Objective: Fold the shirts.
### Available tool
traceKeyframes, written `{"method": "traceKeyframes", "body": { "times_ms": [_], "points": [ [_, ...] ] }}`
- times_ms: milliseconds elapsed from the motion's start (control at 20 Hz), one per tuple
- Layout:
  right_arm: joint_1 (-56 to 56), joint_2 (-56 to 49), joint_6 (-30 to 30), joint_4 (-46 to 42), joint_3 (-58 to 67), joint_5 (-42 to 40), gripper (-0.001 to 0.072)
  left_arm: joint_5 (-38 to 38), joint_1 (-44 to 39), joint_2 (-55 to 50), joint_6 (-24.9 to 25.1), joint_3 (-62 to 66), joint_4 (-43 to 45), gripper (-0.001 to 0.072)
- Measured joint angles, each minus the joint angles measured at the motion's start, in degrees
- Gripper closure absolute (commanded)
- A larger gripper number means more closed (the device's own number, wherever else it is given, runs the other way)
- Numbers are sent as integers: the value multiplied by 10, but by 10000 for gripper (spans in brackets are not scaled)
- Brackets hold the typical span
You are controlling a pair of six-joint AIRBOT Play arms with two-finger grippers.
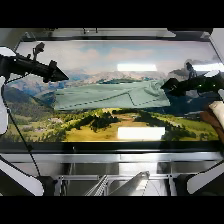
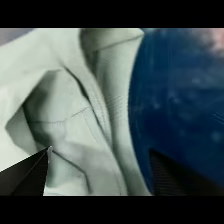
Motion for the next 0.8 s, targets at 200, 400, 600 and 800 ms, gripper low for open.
{"method": "traceKeyframes", "body": {
  "times_ms": [200, 400, 600, 800],
  "points": [
    [14, -22, -15, 41, 0, 6, 508, 16, -56, 0, 13, 0, 1, 692],
    [33, -30, -44, 108, 10, 11, 697, 55, -119, 0, 18, 0, 1, 695],
    [40, -14, -52, 133, 51, 50, 698, 140, -179, -2, 19, 0, 24, 695],
    [44, 50, -42, 139, 75, 98, 698, 204, -239, -33, 20, 0, 48, 702]
  ]
}}
